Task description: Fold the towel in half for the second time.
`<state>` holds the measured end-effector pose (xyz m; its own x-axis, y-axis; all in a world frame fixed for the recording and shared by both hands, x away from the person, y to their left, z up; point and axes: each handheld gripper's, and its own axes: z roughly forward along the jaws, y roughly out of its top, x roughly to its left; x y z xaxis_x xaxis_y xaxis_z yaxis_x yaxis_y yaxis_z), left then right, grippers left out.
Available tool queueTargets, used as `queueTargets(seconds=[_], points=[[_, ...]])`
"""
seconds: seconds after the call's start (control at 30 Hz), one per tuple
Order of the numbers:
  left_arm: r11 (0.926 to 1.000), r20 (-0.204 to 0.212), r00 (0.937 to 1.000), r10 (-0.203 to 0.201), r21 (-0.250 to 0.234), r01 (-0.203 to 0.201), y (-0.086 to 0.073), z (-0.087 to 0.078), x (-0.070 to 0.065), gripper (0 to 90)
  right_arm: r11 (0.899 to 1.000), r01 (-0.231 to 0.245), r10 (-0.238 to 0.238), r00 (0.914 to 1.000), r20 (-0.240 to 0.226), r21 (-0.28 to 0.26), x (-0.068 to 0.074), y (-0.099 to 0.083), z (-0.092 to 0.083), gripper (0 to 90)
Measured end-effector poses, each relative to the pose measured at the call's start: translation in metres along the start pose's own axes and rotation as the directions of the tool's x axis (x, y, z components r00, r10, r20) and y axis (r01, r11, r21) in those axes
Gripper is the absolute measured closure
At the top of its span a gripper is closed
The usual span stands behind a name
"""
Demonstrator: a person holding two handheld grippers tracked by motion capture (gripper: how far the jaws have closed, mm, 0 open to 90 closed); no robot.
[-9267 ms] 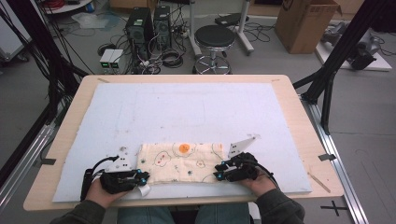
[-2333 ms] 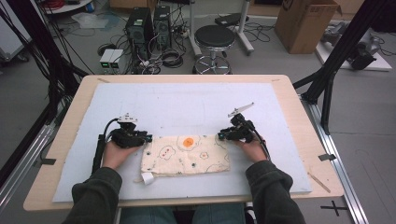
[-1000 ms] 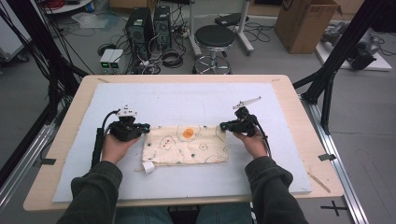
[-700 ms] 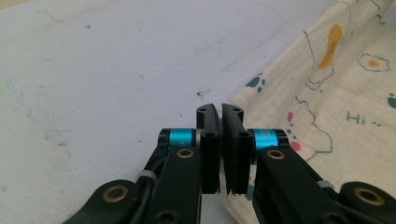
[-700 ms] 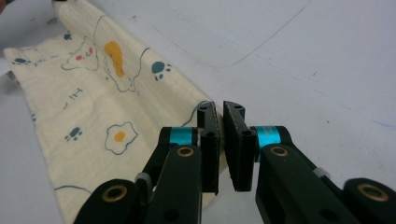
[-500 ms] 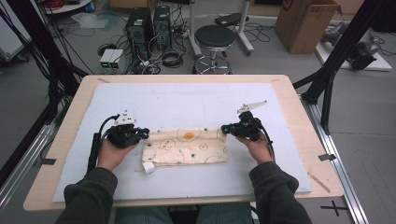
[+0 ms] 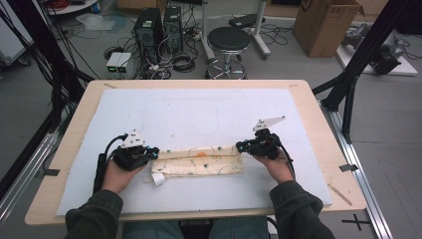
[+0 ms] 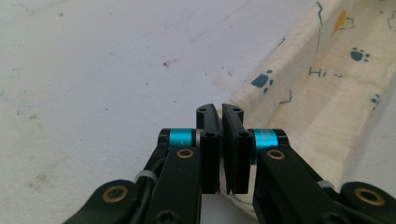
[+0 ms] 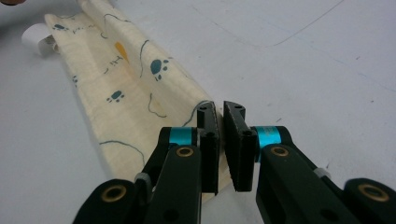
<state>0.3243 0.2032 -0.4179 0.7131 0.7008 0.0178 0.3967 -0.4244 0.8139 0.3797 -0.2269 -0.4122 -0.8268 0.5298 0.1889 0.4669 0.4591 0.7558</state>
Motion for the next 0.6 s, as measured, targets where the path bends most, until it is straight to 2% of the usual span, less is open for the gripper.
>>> queueTargets(seconds=[0.23, 0.33, 0.4, 0.6], points=[[0.9996, 0.029, 0.9992, 0.027, -0.001, -0.027, -0.001, -0.008, -0.005, 85.3, 0.999, 0.047, -0.047, 0.9989, 0.004, -0.012, 0.010, -0.007, -0.005, 84.4], [0.9993, 0.032, 0.9989, 0.036, -0.016, -0.035, -0.003, -0.011, -0.010, 85.3, 0.999, 0.050, -0.050, 0.9987, 0.008, -0.004, 0.015, -0.010, -0.005, 84.1], [0.9994, 0.037, 0.9989, 0.028, -0.023, -0.027, -0.007, -0.012, -0.012, 85.1, 0.998, 0.060, -0.060, 0.9981, 0.014, 0.006, 0.017, -0.012, -0.005, 83.9], [0.9989, 0.047, 0.9978, 0.046, -0.011, -0.046, -0.017, -0.015, -0.017, 85.0, 0.997, 0.077, -0.077, 0.9969, 0.015, 0.011, 0.023, -0.018, -0.004, 83.2]])
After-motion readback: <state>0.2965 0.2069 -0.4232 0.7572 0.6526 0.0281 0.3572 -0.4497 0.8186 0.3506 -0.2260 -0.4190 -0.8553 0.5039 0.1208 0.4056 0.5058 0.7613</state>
